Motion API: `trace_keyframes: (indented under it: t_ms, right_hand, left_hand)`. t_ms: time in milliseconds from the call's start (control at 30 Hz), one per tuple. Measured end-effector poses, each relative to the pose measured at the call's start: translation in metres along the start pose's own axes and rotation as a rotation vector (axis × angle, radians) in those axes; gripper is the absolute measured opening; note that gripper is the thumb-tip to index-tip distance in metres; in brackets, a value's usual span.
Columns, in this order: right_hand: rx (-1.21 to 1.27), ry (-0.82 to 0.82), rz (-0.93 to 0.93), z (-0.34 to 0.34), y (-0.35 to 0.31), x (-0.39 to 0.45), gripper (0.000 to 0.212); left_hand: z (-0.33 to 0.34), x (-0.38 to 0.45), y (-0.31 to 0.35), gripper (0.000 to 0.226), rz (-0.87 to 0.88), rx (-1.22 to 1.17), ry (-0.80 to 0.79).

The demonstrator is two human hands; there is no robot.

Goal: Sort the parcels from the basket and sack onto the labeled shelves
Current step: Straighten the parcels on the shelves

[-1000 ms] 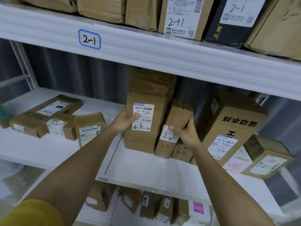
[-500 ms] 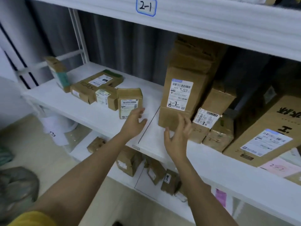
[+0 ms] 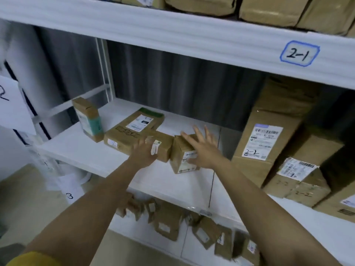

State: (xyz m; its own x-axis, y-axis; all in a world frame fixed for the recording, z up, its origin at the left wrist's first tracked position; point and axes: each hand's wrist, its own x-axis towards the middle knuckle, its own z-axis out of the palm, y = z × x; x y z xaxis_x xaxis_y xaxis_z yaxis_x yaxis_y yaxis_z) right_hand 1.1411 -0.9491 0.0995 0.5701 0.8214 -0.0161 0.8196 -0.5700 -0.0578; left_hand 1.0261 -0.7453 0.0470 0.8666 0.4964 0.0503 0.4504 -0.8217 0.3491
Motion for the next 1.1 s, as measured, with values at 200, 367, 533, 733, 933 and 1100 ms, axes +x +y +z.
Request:
trace_keyframes:
  t_ms: [200, 367, 533, 733, 933, 1100]
  right_hand:
    - [0.002, -0.208, 0.118, -0.009, -0.010, 0.035, 0.098]
    - [0.093, -0.185, 0.188, -0.003, -0.015, 0.032, 0.093]
    - [0.055, -0.144, 0.291, 0.001, -0.019, 0.030, 0.093]
    - [0.026, -0.135, 0.429, 0.002, -0.037, 0.043, 0.092]
    - [-0.001, -0.099, 0.474, 0.010, -0.045, 0.046, 0.082]
    - [-0.140, 0.069, 0.430, 0.020, -0.046, 0.035, 0.075]
  left_hand:
    - [-0.004, 0.046, -0.028, 0.073, 0.160, 0.094, -0.234]
    - [-0.002, 0.063, -0.036, 0.075, 0.221, 0.091, -0.317]
    - [-0.008, 0.060, -0.032, 0.066, 0.224, 0.124, -0.295]
    - [-0.010, 0.052, -0.028, 0.057, 0.245, 0.154, -0.265]
    - [-0.006, 0.048, -0.020, 0.052, 0.222, 0.244, -0.210]
    - [-0.002, 0.041, -0.014, 0.051, 0.223, 0.310, -0.181]
